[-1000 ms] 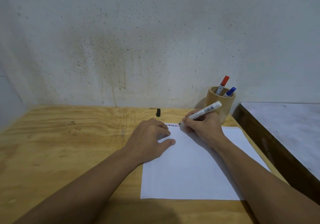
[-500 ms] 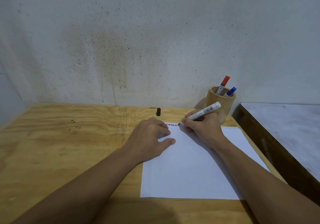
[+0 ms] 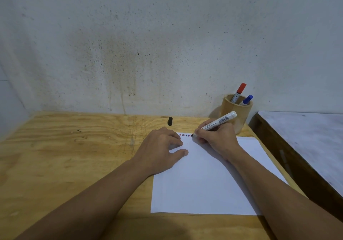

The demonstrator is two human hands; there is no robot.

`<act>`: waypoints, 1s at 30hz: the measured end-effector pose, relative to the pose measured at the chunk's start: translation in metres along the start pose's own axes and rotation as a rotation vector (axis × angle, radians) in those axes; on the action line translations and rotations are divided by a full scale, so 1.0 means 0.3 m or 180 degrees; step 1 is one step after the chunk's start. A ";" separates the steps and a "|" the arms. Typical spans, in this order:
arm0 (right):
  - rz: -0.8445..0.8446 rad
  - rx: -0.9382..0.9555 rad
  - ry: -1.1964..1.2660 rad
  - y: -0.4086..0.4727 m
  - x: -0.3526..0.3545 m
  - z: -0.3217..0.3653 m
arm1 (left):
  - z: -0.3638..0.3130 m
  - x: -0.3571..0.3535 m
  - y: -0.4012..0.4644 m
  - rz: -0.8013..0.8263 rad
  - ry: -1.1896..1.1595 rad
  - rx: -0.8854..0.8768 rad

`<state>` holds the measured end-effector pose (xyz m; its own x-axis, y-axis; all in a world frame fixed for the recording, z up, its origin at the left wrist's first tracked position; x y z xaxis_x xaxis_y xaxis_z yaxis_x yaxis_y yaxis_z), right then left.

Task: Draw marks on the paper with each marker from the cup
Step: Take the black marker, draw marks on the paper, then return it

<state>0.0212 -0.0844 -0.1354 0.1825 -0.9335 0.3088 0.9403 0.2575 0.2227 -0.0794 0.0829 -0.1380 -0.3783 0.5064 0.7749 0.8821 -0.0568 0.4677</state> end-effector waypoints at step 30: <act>0.0046 0.0427 -0.1805 0.021 0.406 0.355 | -0.015 -0.015 0.025 0.0180 0.0394 -0.0058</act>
<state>0.0188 -0.1698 0.0022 -0.0219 -0.6596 0.7513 0.8874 0.3333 0.3185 -0.0724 0.0763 -0.1361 -0.3609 0.3921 0.8462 0.8981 -0.0985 0.4287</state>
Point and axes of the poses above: each hand's wrist, its own y-axis towards the middle knuckle, its own x-axis out of the back of the hand, z = x × y, the point moved 3 cm from there along y, towards the middle knuckle, and after that the axes turned 1 degree about z, right-handed, at the moved point
